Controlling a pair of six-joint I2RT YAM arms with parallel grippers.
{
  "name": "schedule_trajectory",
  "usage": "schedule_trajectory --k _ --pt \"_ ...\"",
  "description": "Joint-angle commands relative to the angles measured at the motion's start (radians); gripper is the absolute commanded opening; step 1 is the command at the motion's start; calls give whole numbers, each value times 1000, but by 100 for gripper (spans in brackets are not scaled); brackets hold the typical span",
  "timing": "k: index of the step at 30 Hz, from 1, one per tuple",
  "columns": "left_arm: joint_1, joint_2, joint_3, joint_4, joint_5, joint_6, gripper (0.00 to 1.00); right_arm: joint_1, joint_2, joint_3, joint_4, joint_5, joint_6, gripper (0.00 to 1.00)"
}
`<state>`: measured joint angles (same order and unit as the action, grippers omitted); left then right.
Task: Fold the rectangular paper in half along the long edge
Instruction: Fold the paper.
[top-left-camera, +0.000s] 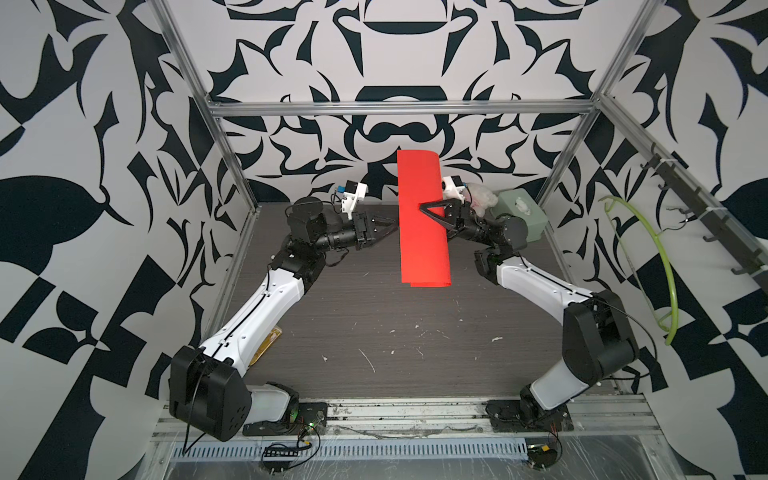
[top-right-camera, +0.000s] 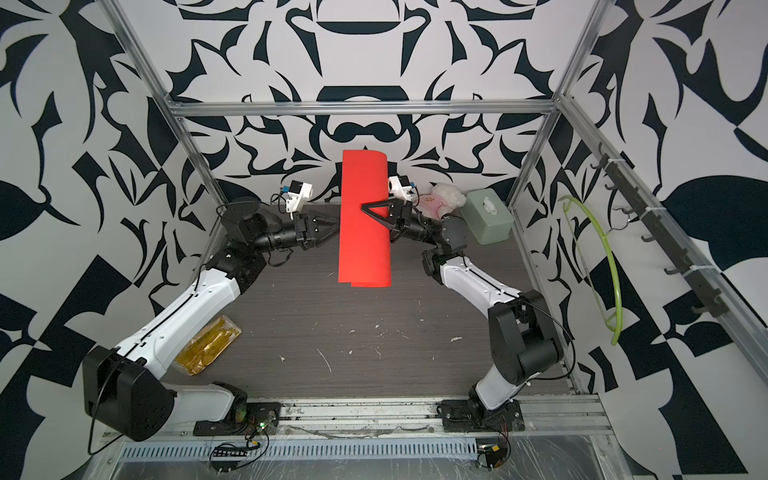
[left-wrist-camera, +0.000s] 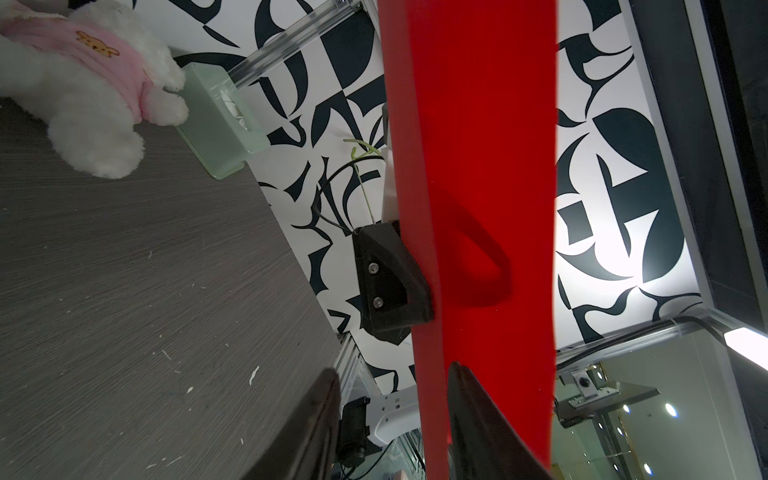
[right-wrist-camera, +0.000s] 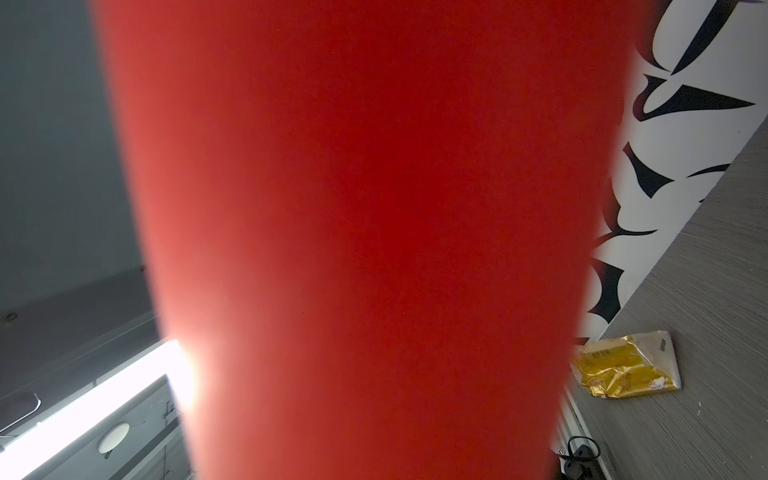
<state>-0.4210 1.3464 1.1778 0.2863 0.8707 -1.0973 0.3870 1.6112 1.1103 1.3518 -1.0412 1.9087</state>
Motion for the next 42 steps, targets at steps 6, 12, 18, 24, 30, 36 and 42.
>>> schedule_trajectory --k 6,12,18,24,30,36,42 --pt "-24 14 65 -26 7 26 47 -2 -5 37 61 14 3 50" --pt "-30 3 80 -75 -3 48 47 -5 9 39 63 13 -4 50" --pt "-54 22 79 -75 -7 50 47 -5 16 31 62 9 -10 50" --pt "-65 48 79 -69 -5 50 28 -5 10 28 61 6 -14 50" --pt "-70 66 82 -63 -1 50 0 -7 6 15 61 3 -16 50" --pt "-70 56 84 -77 -1 62 0 -11 6 8 61 0 -18 52" --pt "-67 31 86 -119 -9 92 0 -22 3 2 61 -5 -13 54"
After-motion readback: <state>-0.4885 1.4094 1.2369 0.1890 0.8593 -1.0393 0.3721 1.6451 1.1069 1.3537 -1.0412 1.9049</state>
